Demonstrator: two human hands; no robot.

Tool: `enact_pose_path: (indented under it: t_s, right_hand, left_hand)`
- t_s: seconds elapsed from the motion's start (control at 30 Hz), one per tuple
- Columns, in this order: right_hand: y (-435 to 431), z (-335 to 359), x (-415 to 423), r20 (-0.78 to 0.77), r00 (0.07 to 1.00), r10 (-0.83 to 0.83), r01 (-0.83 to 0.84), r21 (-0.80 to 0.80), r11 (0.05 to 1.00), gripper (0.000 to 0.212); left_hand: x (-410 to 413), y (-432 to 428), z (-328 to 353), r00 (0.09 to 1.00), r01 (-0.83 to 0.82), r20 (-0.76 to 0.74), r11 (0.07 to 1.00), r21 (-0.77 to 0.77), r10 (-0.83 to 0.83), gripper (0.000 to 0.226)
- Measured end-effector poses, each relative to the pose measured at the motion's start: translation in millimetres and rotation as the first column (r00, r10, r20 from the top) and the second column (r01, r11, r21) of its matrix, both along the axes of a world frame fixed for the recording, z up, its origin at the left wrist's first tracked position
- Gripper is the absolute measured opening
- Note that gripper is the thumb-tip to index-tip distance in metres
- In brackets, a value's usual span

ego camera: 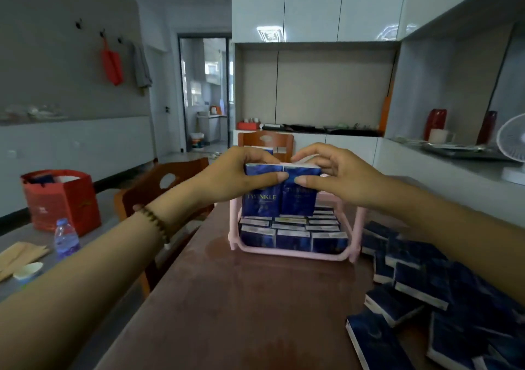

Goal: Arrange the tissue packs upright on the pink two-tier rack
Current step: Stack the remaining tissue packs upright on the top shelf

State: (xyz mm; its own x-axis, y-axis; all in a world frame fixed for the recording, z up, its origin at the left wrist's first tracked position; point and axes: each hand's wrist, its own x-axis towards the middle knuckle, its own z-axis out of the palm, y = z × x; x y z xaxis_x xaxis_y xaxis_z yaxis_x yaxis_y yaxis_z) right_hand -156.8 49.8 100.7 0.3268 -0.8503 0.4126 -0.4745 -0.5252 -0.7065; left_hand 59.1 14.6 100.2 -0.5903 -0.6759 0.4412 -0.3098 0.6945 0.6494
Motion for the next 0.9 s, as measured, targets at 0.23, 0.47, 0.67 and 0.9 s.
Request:
enact_pose_path:
  t_s: [0.23,0.47,0.67,0.9]
  right_hand:
    - [-49.5,31.4,3.7,-0.006,0.999,-0.034,0.034,0.03,0.999,0.028]
    - [-103.8,12.1,-20.1,-0.139,0.984,-0.112,0.138,0.195,0.971,0.051]
    - [-131.9,0.4,-31.6,-0.286,0.957,-0.056,0.127,0.239,0.963,0.036]
    - [-159.3,-5.5,-26.0,-0.421,0.907,0.022,0.094,0.253,0.963,0.077]
  left_hand:
    - [2.5,-54.3,36.9,0.993,-0.091,0.062,0.991,-0.097,0.098,0.017]
    - [0.6,-116.8,26.2,0.977,-0.147,0.153,0.989,-0.012,0.148,0.026]
    - [-0.8,-141.7,27.5,0.986,-0.165,-0.004,0.98,0.107,0.166,0.024]
    - [4.7,-158.9,22.3,0.983,-0.181,-0.003,0.98,0.083,0.182,0.021]
